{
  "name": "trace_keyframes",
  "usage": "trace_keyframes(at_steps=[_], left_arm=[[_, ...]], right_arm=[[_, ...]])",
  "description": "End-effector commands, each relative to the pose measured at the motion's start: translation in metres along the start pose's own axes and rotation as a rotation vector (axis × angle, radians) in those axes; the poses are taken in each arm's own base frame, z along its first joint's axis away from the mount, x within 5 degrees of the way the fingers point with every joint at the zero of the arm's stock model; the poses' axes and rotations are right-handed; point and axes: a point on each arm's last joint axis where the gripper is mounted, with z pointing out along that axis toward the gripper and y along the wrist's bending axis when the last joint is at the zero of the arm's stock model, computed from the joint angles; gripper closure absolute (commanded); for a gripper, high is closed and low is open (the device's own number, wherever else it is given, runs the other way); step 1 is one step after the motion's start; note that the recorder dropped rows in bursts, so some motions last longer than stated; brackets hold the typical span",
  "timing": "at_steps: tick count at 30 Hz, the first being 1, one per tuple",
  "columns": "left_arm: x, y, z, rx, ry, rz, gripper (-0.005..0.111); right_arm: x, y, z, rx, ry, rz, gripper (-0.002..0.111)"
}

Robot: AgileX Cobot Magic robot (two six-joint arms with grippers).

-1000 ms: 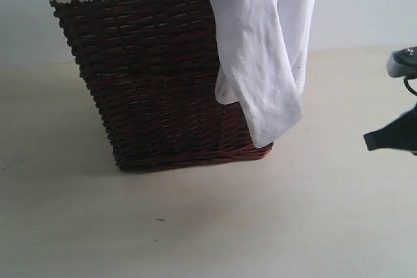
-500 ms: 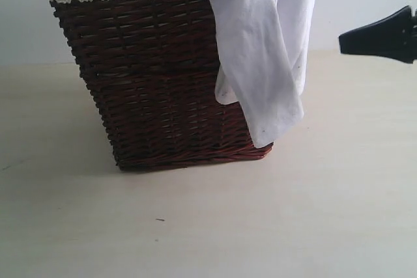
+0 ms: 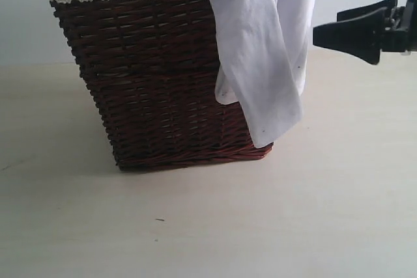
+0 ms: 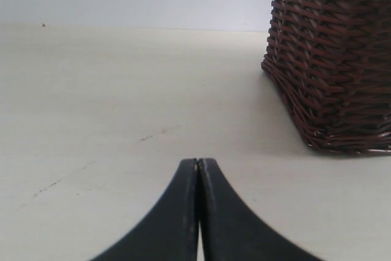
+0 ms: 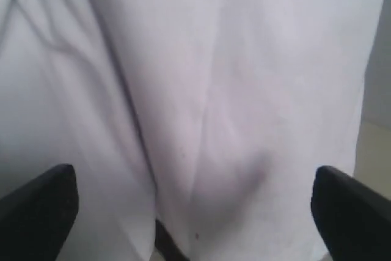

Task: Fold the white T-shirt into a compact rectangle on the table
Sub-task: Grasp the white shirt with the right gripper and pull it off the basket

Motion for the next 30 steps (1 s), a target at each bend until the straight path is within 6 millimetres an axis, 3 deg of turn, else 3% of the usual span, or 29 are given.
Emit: trace_keyframes(at_steps=[1,5,7,9,13,25,30], left_arm=[[0.0,0.0,0.0,0.007,-0.009,0.007,0.107],[0.0,0.0,0.0,0.007,-0.009,0.007,0.107],[0.0,0.0,0.0,0.007,-0.009,0.007,0.107],[0.0,0.0,0.0,0.007,-0.009,0.007,0.107],[0.0,0.0,0.0,0.007,-0.009,0.007,0.107],[0.0,0.0,0.0,0.007,-0.009,0.007,0.107],[0.0,0.0,0.0,0.007,-0.009,0.007,0.107]], right_arm=[[-0.007,-0.004,0.021,0.005,-0.075,-0.005,0.004],[-0.006,-0.009,0.04,0.042,-0.038,-0.002,0.008],[-0.007,-0.008,0.043,0.041,-0.034,-0.003,0.02],[-0.008,-0.006,0.043,0.023,-0.038,-0.01,0.042],[-0.011,0.006,0.039,-0.051,-0.01,-0.067,0.106],[-0.034,0.031,0.024,-0.094,-0.045,-0.062,0.106],[-0.07,0.052,0.007,-0.074,-0.213,-0.098,0.106]])
